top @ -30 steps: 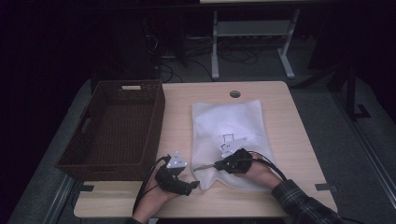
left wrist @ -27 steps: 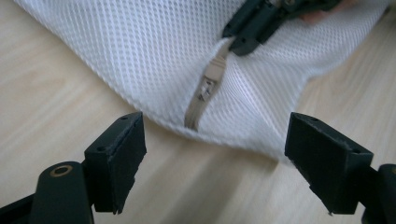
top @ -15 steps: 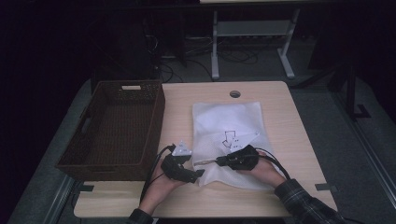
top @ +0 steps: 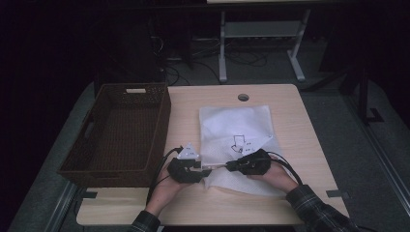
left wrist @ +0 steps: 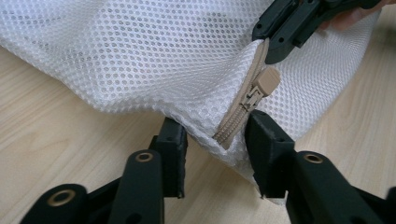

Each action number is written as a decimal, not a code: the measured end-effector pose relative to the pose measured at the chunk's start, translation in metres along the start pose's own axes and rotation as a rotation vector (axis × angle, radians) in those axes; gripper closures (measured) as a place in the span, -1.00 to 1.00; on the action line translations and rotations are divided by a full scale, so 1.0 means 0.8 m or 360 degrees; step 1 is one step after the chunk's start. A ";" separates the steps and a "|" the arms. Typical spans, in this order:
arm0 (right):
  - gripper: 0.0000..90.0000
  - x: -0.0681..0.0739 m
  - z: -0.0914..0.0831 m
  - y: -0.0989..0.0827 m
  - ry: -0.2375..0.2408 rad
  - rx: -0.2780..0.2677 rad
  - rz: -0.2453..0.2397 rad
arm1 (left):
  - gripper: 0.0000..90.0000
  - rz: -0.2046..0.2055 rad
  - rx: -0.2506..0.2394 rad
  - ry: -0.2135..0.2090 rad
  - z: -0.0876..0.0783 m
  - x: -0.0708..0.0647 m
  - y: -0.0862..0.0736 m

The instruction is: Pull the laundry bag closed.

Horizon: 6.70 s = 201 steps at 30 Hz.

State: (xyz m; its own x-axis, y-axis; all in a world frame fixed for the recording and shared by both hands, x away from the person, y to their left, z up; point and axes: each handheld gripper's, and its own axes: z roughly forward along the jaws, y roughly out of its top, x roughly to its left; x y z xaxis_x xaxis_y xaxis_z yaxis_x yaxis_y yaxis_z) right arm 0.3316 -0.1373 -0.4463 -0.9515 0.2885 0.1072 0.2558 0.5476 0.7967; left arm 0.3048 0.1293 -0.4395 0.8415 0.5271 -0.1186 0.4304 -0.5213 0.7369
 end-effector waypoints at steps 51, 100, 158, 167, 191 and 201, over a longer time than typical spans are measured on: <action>0.79 0.033 0.028 0.026 0.0088 0.0018 0.0074 | 0.76 0.0101 -0.0080 0.0045 0.000 -0.014 -0.009; 0.92 0.035 0.034 0.025 -0.0029 0.0065 0.0092 | 0.82 0.0038 -0.0025 0.0051 0.003 -0.011 -0.009; 0.92 0.030 -0.007 -0.004 -0.0162 0.0085 0.0199 | 0.82 -0.0114 -0.0015 0.0043 -0.003 0.005 -0.023; 0.92 0.025 -0.021 -0.013 -0.0200 0.0076 0.0233 | 0.82 -0.0142 -0.0021 0.0057 -0.007 0.010 -0.026; 0.92 0.022 -0.044 -0.026 -0.0286 0.0072 0.0260 | 0.82 -0.0144 -0.0014 0.0054 -0.006 0.009 -0.026; 0.92 0.021 -0.051 -0.030 -0.0315 0.0073 0.0270 | 0.82 -0.0140 -0.0009 0.0052 -0.004 0.007 -0.025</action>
State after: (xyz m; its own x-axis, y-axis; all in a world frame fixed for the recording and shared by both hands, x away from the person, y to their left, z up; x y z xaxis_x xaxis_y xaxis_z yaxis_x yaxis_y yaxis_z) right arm 0.3021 -0.1773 -0.4397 -0.8434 0.5249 0.1147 0.4206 0.5121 0.7489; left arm 0.2998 0.1448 -0.4532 0.7895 0.5922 -0.1613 0.5002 -0.4684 0.7283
